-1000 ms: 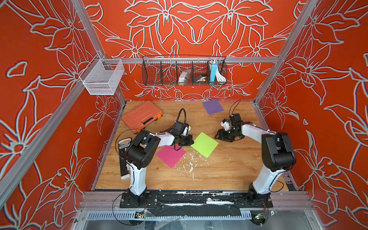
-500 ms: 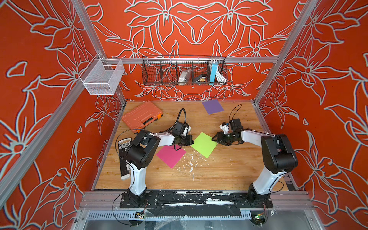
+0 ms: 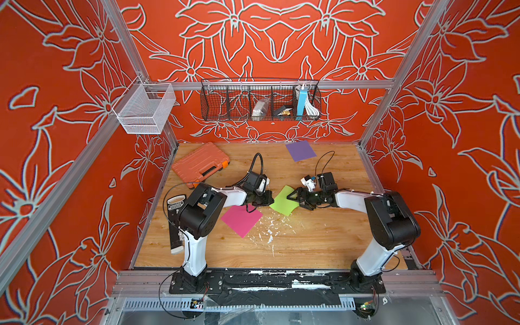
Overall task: Fold the square paper diagonally
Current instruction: Fold the paper at the center of the board.
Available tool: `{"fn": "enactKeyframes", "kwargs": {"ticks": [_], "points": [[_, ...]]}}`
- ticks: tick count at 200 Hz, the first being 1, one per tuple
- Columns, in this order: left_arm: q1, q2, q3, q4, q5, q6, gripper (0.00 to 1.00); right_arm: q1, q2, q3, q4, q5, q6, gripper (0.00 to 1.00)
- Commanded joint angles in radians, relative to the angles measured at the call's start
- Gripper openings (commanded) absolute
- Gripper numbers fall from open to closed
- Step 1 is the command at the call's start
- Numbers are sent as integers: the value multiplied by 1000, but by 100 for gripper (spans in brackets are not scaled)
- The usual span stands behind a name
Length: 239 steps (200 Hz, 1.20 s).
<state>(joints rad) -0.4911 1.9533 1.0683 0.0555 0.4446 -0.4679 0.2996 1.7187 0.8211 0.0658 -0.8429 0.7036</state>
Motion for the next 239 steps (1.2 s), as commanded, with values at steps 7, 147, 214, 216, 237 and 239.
{"fn": "enactKeyframes", "kwargs": {"ticks": [7, 147, 214, 216, 237, 239], "points": [[-8, -11, 1, -57, -39, 22, 10, 20, -25, -13, 150, -63, 111, 89], [-9, -8, 2, -60, -44, 28, 10, 82, -162, 0, 29, 72, 70, 86], [-9, -5, 7, -66, -52, 35, 10, 82, -188, 129, -339, 296, -167, 72], [-9, -4, 7, -66, -52, 34, 10, 82, -186, 130, -341, 296, -170, 72], [-9, -5, 6, -67, -52, 34, 10, 82, -155, 139, -351, 309, -191, 68], [-9, -5, 7, -67, -53, 35, 10, 82, -153, 140, -353, 311, -193, 68]]}}
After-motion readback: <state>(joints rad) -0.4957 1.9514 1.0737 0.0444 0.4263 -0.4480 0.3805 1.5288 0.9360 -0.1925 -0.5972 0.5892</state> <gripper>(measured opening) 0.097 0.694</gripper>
